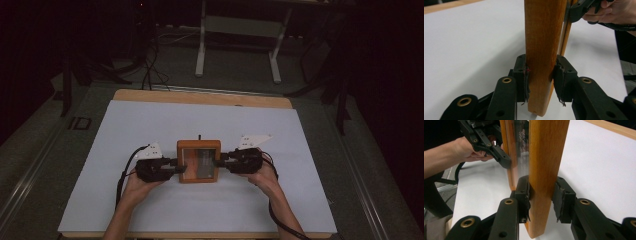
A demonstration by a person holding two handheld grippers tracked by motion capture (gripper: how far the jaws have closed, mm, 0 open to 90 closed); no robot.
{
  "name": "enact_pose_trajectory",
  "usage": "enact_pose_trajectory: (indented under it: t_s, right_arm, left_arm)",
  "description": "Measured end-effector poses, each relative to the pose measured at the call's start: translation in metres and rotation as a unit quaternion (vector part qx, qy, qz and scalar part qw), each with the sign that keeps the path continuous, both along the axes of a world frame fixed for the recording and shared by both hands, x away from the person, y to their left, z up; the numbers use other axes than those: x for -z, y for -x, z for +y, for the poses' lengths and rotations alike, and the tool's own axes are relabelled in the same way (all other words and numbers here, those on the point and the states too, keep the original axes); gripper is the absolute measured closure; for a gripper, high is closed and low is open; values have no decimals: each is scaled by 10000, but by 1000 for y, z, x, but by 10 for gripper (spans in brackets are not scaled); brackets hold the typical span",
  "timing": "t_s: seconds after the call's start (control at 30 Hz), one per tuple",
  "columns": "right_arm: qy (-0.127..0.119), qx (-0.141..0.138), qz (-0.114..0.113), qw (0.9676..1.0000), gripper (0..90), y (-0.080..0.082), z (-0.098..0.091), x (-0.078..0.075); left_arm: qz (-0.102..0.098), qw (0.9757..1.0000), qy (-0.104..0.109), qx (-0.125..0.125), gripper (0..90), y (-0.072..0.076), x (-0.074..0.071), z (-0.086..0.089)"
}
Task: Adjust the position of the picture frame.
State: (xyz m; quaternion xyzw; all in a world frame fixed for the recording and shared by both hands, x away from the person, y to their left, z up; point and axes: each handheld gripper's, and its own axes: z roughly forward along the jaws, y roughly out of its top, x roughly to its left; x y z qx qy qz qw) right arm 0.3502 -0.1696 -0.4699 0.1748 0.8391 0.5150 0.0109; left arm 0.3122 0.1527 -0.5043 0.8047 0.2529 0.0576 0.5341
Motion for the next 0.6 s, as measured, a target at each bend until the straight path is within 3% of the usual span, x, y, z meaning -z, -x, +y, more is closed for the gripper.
enact_pose_trajectory:
  t_s: [0.13,0.3,0.6]
  right_arm:
    - [119,80,19,9999,684,8,-8,1]
    - [155,180,231,9995,684,13,-20,5]
    - [-9,374,577,9976,684,26,-35,6]
  left_arm:
    - [200,9997,-24,161,667,-1,4,-10]
    - [377,9990,16,253,667,-1,7,-19]
    - [736,9958,245,480,674,3,8,-30]
